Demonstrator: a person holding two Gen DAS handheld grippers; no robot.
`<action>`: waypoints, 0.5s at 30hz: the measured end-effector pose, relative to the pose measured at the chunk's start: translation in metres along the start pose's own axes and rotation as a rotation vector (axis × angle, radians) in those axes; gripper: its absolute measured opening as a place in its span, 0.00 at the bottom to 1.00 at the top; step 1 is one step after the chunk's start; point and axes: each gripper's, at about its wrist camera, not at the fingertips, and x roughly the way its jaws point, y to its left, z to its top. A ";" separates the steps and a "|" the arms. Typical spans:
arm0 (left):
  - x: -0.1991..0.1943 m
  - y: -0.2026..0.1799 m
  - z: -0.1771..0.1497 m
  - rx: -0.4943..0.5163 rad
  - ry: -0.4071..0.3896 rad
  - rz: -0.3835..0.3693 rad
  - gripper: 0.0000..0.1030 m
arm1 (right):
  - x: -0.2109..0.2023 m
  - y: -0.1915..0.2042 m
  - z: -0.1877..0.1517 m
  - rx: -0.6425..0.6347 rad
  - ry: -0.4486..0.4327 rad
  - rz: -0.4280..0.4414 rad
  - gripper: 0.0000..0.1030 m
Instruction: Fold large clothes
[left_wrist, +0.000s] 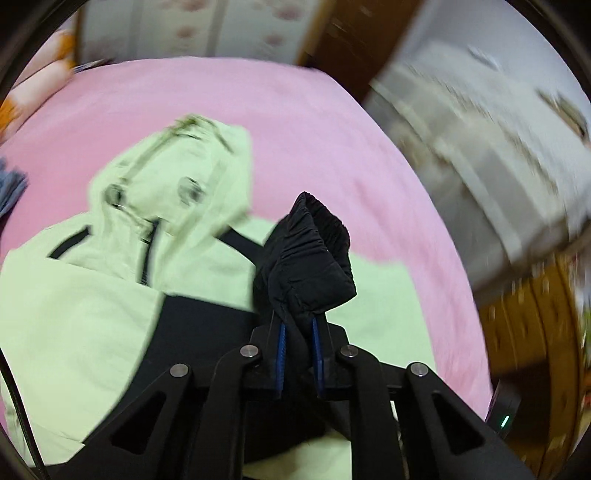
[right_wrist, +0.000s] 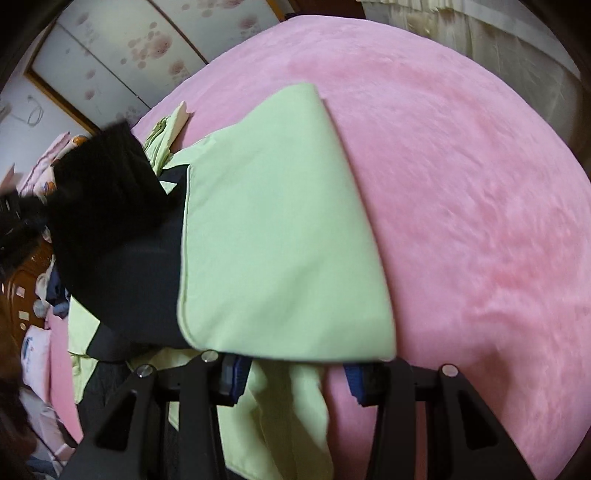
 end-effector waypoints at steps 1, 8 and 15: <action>-0.006 0.010 0.005 -0.035 -0.026 0.017 0.09 | 0.002 0.003 0.000 -0.010 -0.001 -0.010 0.41; -0.040 0.090 0.011 -0.212 -0.133 0.181 0.08 | 0.007 0.011 0.002 -0.116 -0.018 -0.055 0.41; -0.041 0.165 -0.028 -0.373 -0.073 0.344 0.08 | 0.004 0.022 0.002 -0.190 -0.058 -0.089 0.41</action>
